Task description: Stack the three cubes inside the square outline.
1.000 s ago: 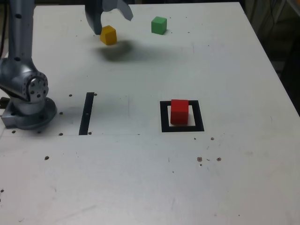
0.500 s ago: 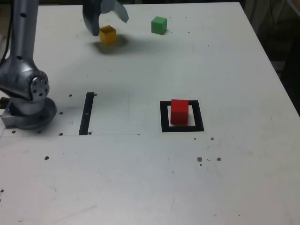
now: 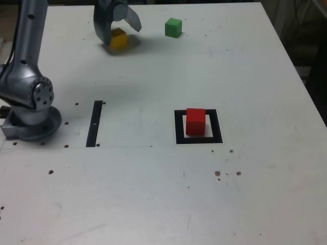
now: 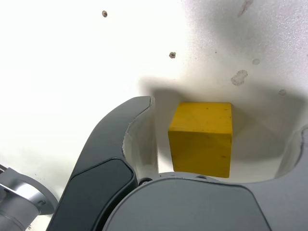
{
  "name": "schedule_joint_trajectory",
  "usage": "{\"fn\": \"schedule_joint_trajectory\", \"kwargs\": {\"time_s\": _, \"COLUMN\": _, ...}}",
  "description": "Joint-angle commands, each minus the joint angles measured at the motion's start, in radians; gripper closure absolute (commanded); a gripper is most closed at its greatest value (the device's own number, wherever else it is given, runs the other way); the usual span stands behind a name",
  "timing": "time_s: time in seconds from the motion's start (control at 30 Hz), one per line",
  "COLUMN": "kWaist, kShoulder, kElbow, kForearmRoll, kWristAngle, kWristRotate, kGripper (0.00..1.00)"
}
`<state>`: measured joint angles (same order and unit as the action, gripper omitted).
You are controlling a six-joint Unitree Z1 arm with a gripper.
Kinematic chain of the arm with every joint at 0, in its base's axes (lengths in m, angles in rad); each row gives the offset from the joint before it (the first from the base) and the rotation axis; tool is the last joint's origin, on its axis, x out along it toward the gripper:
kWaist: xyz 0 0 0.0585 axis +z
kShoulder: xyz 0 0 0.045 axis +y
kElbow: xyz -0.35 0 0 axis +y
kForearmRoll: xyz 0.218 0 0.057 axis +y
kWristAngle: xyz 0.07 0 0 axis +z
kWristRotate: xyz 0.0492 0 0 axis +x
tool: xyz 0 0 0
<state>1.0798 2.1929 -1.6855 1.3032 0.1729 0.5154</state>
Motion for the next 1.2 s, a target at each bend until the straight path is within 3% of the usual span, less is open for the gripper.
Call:
{"fn": "schedule_joint_trajectory", "kwargs": {"time_s": 0.0, "kWaist": 0.0, "kShoulder": 0.008, "kElbow": -0.005, "kForearmRoll": 0.005, "kWristAngle": -0.008, "kWristRotate": 0.002, "kGripper": 0.12}}
{"fn": "schedule_joint_trajectory", "kwargs": {"time_s": 0.17, "kWaist": -0.006, "kShoulder": 0.011, "kElbow": -0.006, "kForearmRoll": 0.008, "kWristAngle": -0.023, "kWristRotate": 0.002, "kGripper": 0.27}}
{"fn": "schedule_joint_trajectory", "kwargs": {"time_s": 0.47, "kWaist": -0.013, "kShoulder": 0.01, "kElbow": -0.005, "kForearmRoll": 0.011, "kWristAngle": -0.032, "kWristRotate": 0.0, "kGripper": 0.65}}
{"fn": "schedule_joint_trajectory", "kwargs": {"time_s": 0.57, "kWaist": -0.014, "kShoulder": 0.009, "kElbow": -0.004, "kForearmRoll": 0.012, "kWristAngle": -0.033, "kWristRotate": 0.0, "kGripper": 0.74}}
{"fn": "schedule_joint_trajectory", "kwargs": {"time_s": 1.17, "kWaist": -0.018, "kShoulder": -0.009, "kElbow": -0.005, "kForearmRoll": 0.025, "kWristAngle": -0.035, "kWristRotate": 0.003, "kGripper": 0.76}}
